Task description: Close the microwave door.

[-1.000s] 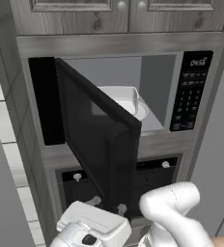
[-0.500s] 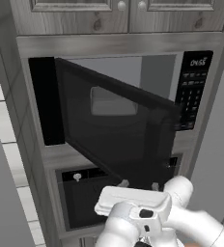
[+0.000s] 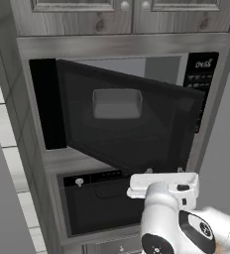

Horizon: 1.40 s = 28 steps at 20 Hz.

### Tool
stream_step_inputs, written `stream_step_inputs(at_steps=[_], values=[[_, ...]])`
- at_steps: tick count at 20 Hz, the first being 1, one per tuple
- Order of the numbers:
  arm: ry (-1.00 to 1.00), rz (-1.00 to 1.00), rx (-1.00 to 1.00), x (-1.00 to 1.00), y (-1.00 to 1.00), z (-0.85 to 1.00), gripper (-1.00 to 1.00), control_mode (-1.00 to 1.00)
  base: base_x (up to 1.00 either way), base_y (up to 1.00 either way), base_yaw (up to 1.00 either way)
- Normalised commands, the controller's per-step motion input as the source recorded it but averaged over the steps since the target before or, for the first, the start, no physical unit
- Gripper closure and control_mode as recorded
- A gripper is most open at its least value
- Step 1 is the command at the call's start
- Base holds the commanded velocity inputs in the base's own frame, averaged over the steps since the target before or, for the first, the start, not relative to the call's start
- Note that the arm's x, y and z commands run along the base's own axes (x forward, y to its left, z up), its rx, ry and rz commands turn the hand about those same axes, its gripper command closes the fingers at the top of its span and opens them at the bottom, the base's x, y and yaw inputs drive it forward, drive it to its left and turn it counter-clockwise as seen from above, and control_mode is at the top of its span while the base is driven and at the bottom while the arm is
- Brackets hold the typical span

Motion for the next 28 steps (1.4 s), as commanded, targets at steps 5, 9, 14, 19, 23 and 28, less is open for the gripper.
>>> stream_step_inputs(at_steps=[5,9,14,19,23,28], values=[[0.0,0.23,0.01,0.96,-0.93,-0.08,-1.0,-1.0,0.0,0.0,0.0],[0.0,0.23,0.05,0.99,-0.85,0.0,-1.0,-1.0,0.0,0.0,0.0],[-0.02,0.18,0.04,0.64,-0.8,0.0,-1.0,-1.0,0.0,0.0,0.0],[-0.04,0.15,0.01,0.46,-0.61,0.0,-1.0,-1.0,0.0,0.0,0.0],[-0.01,0.14,0.0,0.41,-0.35,0.0,-1.0,-1.0,0.0,0.0,0.0],[0.0,0.09,0.0,0.54,-0.3,0.0,-1.0,-1.0,0.0,0.0,0.0]])
